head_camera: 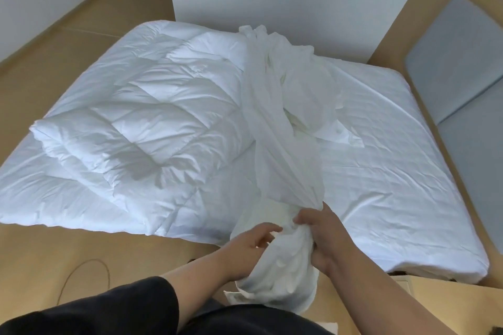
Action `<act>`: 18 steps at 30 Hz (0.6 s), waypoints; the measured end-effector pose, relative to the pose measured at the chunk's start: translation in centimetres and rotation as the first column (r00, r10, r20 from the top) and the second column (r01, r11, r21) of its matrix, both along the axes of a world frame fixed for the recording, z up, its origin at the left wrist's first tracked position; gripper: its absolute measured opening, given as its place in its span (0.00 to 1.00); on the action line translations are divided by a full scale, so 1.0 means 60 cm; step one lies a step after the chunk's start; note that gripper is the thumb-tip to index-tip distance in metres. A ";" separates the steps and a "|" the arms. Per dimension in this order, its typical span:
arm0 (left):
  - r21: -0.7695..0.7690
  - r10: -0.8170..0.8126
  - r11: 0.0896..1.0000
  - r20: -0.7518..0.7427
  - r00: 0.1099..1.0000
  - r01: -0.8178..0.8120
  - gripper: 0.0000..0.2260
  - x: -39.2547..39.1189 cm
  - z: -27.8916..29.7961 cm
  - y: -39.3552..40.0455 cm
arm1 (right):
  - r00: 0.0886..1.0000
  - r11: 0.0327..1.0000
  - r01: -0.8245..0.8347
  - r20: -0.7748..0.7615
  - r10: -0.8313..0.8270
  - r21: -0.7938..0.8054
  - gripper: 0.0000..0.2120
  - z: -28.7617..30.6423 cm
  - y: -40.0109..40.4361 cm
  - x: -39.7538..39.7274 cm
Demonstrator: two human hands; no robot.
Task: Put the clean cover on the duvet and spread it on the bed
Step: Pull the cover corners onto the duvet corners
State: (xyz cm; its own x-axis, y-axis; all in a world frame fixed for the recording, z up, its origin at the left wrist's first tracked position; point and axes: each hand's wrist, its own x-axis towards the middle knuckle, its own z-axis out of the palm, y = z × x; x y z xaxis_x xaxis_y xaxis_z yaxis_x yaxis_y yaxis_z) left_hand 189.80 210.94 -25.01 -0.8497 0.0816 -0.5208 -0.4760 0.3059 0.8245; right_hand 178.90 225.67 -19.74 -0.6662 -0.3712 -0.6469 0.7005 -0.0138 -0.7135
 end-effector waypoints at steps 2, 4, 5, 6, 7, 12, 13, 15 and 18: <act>0.114 0.188 0.976 -0.005 0.982 -0.186 0.17 0.003 0.011 -0.010 | 0.995 0.996 -0.057 0.085 0.051 0.062 0.32 -0.011 -0.009 0.008; 0.217 0.188 0.956 0.054 0.981 -0.195 0.18 0.014 0.032 -0.019 | 0.985 0.992 -0.092 0.155 0.078 0.089 0.29 -0.025 -0.021 0.027; 0.226 0.152 0.960 0.066 0.986 -0.163 0.20 0.023 0.035 -0.020 | 0.981 0.990 -0.098 0.177 0.078 0.104 0.26 -0.034 -0.028 0.037; 0.218 0.098 0.970 0.051 0.994 -0.107 0.21 0.032 0.037 -0.020 | 0.979 0.986 -0.108 0.189 0.083 0.130 0.24 -0.042 -0.035 0.048; 0.191 0.070 0.978 0.042 0.997 -0.077 0.22 0.041 0.032 -0.022 | 0.978 0.978 -0.125 0.187 0.093 0.168 0.23 -0.050 -0.040 0.058; 0.178 0.120 0.973 0.143 0.983 -0.144 0.30 0.072 -0.003 -0.058 | 0.975 0.929 -0.206 0.141 0.170 0.308 0.33 -0.074 -0.071 0.091; 0.198 0.126 0.968 0.158 0.979 -0.157 0.29 0.071 -0.005 -0.067 | 0.974 0.923 -0.219 0.135 0.184 0.316 0.33 -0.074 -0.077 0.093; 0.228 0.128 0.959 0.191 0.973 -0.170 0.28 0.066 -0.007 -0.091 | 0.963 0.891 -0.271 0.111 0.247 0.363 0.31 -0.079 -0.089 0.096; 0.248 0.075 0.959 0.238 0.968 -0.135 0.25 0.051 -0.009 -0.132 | 0.932 0.798 -0.352 0.103 0.348 0.488 0.26 -0.087 -0.106 0.106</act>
